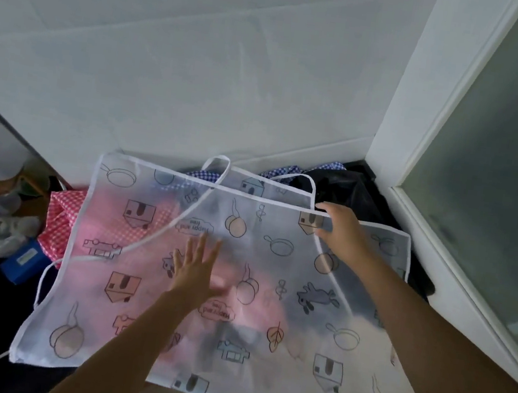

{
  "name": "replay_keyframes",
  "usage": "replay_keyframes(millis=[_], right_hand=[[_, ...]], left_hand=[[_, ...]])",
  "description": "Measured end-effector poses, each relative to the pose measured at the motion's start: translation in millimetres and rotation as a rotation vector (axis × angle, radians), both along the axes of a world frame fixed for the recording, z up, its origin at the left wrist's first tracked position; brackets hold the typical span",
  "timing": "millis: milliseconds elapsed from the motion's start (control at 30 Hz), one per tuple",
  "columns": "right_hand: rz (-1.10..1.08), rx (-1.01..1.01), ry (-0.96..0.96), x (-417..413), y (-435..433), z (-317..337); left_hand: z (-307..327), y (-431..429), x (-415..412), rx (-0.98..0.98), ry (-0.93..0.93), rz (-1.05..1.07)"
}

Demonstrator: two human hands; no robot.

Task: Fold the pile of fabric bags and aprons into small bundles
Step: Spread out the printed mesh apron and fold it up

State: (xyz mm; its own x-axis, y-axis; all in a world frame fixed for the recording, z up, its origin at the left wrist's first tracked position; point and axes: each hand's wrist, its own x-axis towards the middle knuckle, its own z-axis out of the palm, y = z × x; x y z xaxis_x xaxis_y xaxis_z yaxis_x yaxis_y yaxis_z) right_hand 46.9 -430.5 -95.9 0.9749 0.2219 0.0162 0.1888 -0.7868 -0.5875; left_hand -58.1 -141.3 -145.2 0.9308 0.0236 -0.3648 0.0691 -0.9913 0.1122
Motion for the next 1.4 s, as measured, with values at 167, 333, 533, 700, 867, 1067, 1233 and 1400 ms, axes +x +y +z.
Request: replay_keyframes(millis=[167,333,533,700,867,1067,1233,1400], right_hand=[[0.115,-0.172,0.028,39.5,44.0,-0.5],[0.091,-0.108,0.064,58.2,72.0,-9.9],[0.161,-0.086,0.228,71.6,67.6,-21.9],[0.289,-0.133,0.29,74.7,63.6,-17.8],[0.124,0.004,0.093,80.6,56.2,-19.9],[-0.053,-0.083,0.021,88.2,42.2,-34.2],[-0.258,0.003,0.083,92.3,35.8,-37.7],[-0.311,-0.027,0.306,103.9,18.2,-27.0]], left_hand=[[20.4,13.4,59.0,0.048,-0.127,-0.069],[36.4,11.7,107.5,0.155,-0.173,-0.132],[44.4,13.3,150.5,0.159,-0.31,-0.209],[44.0,20.1,165.7,0.17,-0.336,-0.151],[55.9,17.4,177.9,0.067,-0.437,-0.259],[54.7,5.0,204.0,0.065,-0.425,-0.356],[55.4,-8.0,219.7,0.069,-0.386,-0.473],[53.5,-15.5,223.1,0.161,-0.299,-0.504]])
